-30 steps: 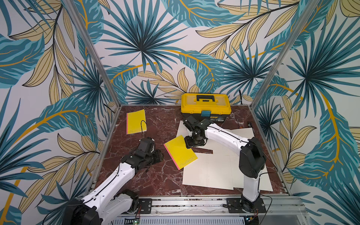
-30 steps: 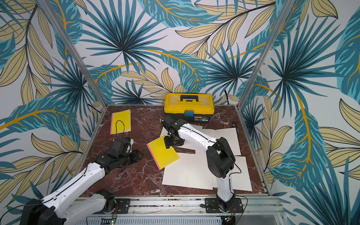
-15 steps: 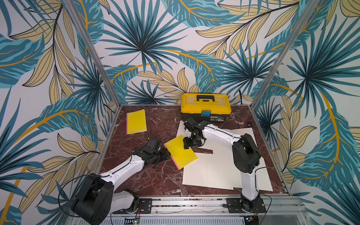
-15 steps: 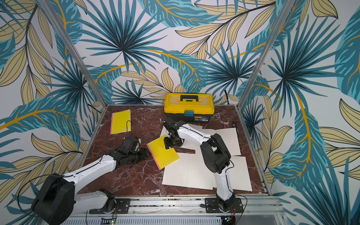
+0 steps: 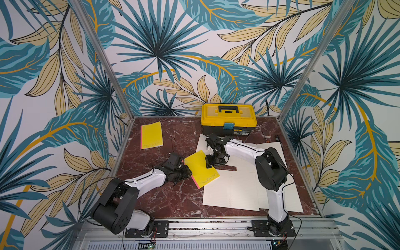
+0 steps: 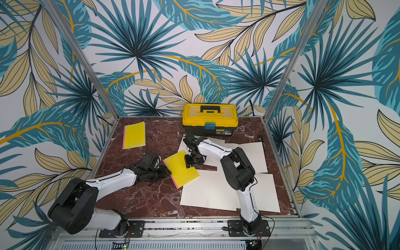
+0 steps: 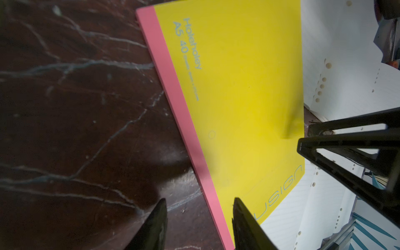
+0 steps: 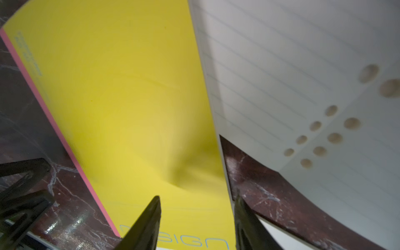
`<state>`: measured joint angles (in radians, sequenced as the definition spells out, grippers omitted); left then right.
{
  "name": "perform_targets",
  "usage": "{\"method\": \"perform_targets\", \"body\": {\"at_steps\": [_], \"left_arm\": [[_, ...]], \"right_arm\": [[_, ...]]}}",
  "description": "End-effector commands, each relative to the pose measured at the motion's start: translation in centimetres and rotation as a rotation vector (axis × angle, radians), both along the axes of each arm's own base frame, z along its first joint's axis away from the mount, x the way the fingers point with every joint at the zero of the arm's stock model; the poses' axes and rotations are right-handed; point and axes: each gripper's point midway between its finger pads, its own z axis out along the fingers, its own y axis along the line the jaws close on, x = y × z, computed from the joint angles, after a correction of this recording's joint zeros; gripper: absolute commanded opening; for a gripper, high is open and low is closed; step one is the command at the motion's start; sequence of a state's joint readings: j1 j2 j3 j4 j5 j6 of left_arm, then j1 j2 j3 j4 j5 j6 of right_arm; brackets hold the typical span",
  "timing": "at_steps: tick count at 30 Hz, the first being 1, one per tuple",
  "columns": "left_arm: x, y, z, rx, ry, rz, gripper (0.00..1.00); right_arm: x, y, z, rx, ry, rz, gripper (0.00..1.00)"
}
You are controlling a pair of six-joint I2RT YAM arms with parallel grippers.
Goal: Close the notebook
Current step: Adjust the notebook at the center of the board.
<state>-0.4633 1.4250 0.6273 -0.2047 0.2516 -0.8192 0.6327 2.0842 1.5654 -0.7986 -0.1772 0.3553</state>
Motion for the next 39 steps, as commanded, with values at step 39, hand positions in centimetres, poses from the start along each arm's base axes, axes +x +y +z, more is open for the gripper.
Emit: {"method": "perform_targets", "body": {"at_steps": [39], "left_arm": [[-0.4,6.4,0.7,0.241,0.014,0.083,0.5]], "right_arm": [[-4.9,10.2,-1.1,0.234,0.128,0.111,0.39]]}}
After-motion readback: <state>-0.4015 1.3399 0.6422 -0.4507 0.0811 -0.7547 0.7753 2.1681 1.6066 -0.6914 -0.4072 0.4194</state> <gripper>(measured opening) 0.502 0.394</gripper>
